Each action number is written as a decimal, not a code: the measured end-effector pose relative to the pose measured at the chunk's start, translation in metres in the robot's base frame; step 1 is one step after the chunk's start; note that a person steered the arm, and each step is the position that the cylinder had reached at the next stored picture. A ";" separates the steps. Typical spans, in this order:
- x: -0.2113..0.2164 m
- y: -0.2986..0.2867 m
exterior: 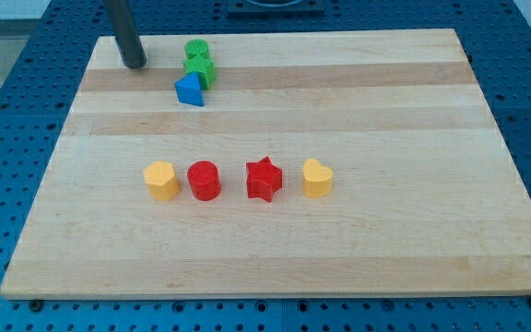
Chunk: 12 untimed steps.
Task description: Move the green circle to the top center of the board
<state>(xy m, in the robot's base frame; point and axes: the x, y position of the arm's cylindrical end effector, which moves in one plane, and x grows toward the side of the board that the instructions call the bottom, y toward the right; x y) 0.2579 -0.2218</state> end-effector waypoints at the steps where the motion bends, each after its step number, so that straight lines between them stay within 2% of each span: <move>1: 0.000 0.001; 6: -0.005 0.161; 7: -0.006 0.154; 8: -0.006 0.108; 12: -0.030 0.145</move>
<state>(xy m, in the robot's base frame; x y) 0.2284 -0.0772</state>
